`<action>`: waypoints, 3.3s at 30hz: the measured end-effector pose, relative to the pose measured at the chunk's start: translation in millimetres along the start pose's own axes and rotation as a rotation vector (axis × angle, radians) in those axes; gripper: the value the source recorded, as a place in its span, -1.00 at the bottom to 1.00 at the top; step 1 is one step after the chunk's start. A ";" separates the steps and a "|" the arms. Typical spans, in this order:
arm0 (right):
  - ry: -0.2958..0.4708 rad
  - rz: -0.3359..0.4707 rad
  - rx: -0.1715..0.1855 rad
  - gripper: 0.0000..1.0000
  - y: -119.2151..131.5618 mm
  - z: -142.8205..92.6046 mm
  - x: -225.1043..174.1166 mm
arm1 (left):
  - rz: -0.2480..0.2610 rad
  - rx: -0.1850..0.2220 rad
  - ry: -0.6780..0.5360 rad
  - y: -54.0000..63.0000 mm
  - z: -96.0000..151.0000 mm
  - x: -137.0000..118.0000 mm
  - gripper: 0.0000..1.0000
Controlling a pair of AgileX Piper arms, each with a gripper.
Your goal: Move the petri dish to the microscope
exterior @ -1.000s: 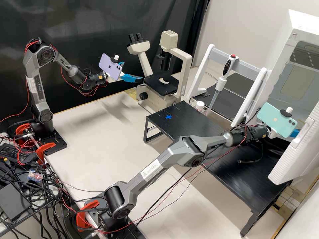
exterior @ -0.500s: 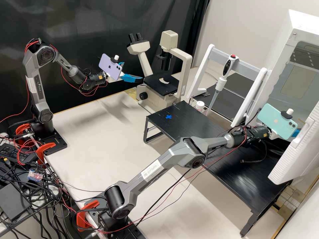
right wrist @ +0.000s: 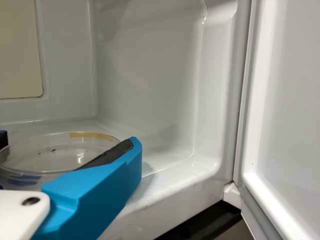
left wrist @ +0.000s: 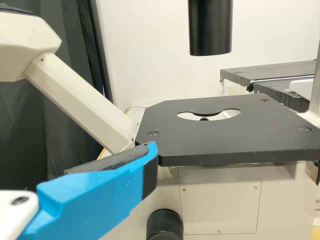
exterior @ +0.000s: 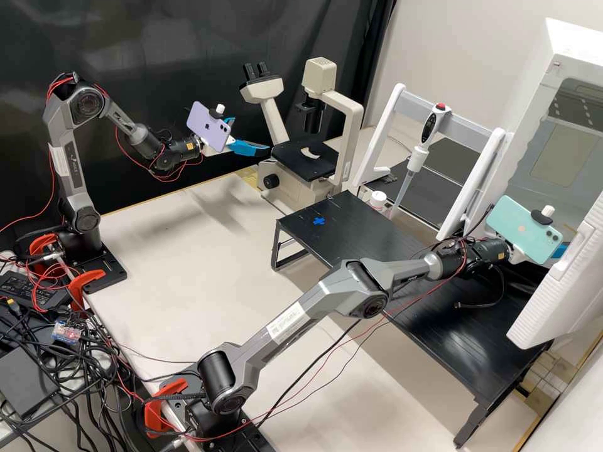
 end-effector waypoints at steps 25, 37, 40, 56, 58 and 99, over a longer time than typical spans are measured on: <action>0.057 0.013 0.039 -1.00 30.2 14.3 -71.8 | 0.000 0.000 0.000 0.0 0.0 0.0 1.00; 0.108 0.048 0.033 -1.00 36.1 22.5 -163.6 | 0.000 0.000 0.000 0.0 0.0 0.0 1.00; 0.133 0.070 0.039 -1.00 38.2 22.6 -187.6 | 0.000 0.000 0.000 0.0 0.0 0.0 1.00; 0.375 -0.020 0.071 -1.00 -14.2 -17.3 -328.1 | 0.000 0.000 0.000 0.0 0.0 0.0 1.00; 0.411 -0.072 0.073 -1.00 -27.8 -25.7 -341.8 | 0.000 0.000 0.000 0.0 0.0 0.0 1.00; 0.737 -0.398 -0.108 -1.00 -220.6 -188.6 -401.1 | 0.000 0.000 0.000 0.0 0.0 0.0 1.00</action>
